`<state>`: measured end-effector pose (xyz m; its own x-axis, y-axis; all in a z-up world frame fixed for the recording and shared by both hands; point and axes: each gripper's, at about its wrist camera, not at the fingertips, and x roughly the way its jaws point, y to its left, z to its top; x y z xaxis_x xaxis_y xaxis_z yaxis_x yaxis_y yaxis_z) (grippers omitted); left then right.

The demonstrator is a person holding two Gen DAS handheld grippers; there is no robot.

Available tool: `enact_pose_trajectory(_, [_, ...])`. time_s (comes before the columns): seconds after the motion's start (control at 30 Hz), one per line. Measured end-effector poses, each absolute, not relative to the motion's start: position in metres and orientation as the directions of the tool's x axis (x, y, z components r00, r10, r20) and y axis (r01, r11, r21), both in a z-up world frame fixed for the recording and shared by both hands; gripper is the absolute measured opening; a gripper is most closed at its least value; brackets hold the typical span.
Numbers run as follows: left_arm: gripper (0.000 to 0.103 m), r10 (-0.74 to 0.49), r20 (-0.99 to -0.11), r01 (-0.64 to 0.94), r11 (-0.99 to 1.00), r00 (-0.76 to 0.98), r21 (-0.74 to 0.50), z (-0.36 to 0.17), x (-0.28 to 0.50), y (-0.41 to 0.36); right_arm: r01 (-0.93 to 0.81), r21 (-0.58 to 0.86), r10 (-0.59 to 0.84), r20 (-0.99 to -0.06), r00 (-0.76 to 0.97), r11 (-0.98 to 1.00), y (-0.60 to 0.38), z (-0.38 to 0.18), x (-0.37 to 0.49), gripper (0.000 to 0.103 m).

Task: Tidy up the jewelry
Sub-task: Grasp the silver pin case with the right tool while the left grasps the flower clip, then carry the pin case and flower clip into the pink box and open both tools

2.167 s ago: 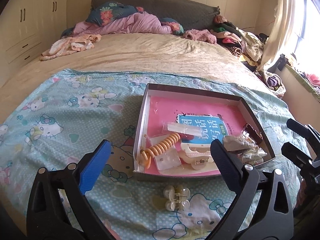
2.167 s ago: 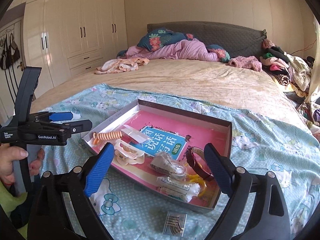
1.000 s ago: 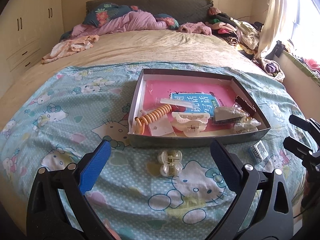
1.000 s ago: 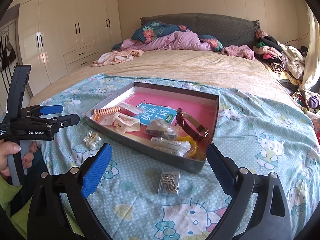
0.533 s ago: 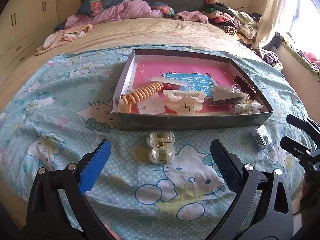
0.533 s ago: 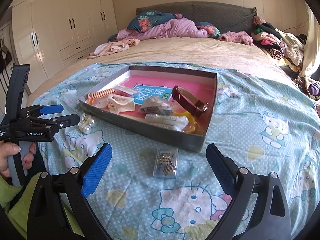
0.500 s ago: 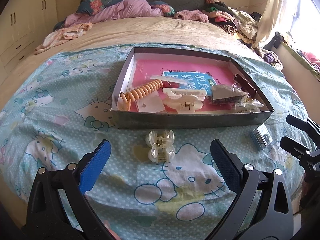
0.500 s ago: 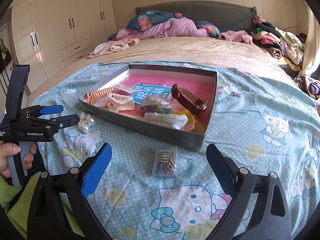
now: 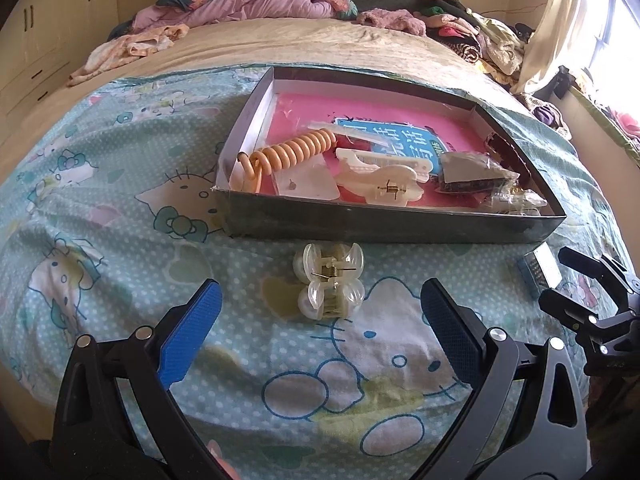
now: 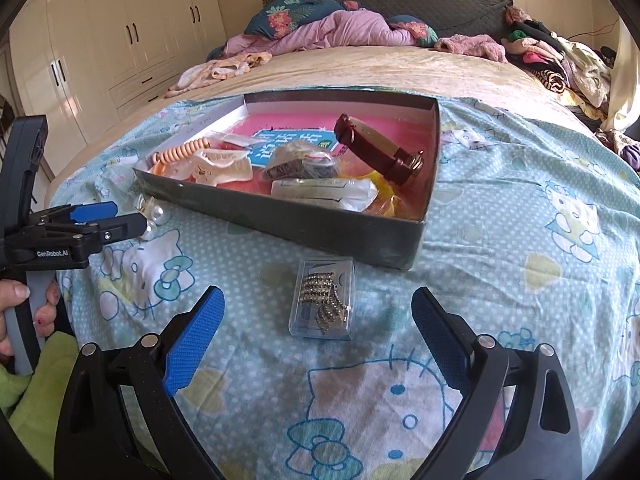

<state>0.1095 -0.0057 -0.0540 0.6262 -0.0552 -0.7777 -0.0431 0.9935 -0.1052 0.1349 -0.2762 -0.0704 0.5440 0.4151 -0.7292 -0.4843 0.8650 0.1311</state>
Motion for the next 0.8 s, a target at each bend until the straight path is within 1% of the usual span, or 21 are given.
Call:
enact_pose_trajectory(0.07, [0.093, -0.055, -0.78, -0.047, 0.993, 0.623, -0.108, -0.057, 0.111, -0.004, -0.488, 0.134, 0.415, -0.74, 0.53, 0.862, -0.272, -0.076, 0.139, 0.083])
enact_pose_trajectory(0.17, [0.09, -0.066, -0.785, -0.05, 0.991, 0.616, -0.122, -0.06, 0.113, -0.002, -0.493, 0.124, 0.404, -0.754, 0.517, 0.861, -0.268, -0.086, 0.145, 0.068])
enact_pose_trajectory(0.23, [0.081, -0.07, -0.788, -0.048, 0.991, 0.612, -0.126, -0.062, 0.114, -0.002, -0.5, 0.102, 0.398, -0.749, 0.53, 0.86, -0.266, -0.088, 0.146, 0.057])
enact_pose_trajectory(0.27, [0.078, -0.074, -0.789, -0.045, 0.991, 0.61, -0.127, -0.062, 0.115, -0.003, -0.509, 0.102, 0.405, -0.746, 0.53, 0.855, -0.266, -0.089, 0.145, 0.047])
enact_pose_trajectory(0.3, [0.071, -0.077, -0.791, -0.04, 0.991, 0.606, -0.127, -0.063, 0.115, -0.004, -0.518, 0.11, 0.416, -0.743, 0.524, 0.849, -0.266, -0.088, 0.145, 0.038])
enact_pose_trajectory(0.33, [0.061, -0.079, -0.794, -0.036, 0.991, 0.603, -0.126, -0.064, 0.116, -0.006, -0.528, 0.116, 0.427, -0.741, 0.518, 0.841, -0.265, -0.088, 0.145, 0.033])
enact_pose_trajectory(0.37, [0.056, -0.082, -0.797, -0.029, 0.992, 0.599, -0.124, -0.066, 0.117, -0.008, -0.538, 0.121, 0.437, -0.741, 0.511, 0.834, -0.265, -0.087, 0.144, 0.031])
enact_pose_trajectory(0.43, [0.036, -0.088, -0.802, -0.017, 0.993, 0.591, -0.121, -0.068, 0.118, -0.01, -0.559, 0.124, 0.453, -0.737, 0.501, 0.82, -0.262, -0.085, 0.139, 0.031])
enact_pose_trajectory(0.5, [0.027, -0.091, -0.8, -0.013, 0.992, 0.593, -0.123, -0.068, 0.117, -0.009, -0.575, 0.134, 0.471, -0.733, 0.49, 0.807, -0.259, -0.083, 0.136, 0.031])
enact_pose_trajectory(0.8, [0.027, -0.129, -0.761, 0.017, 0.988, 0.636, -0.153, -0.045, 0.104, -0.009, -0.627, 0.154, 0.535, -0.694, 0.481, 0.764, -0.247, -0.056, 0.12, 0.031])
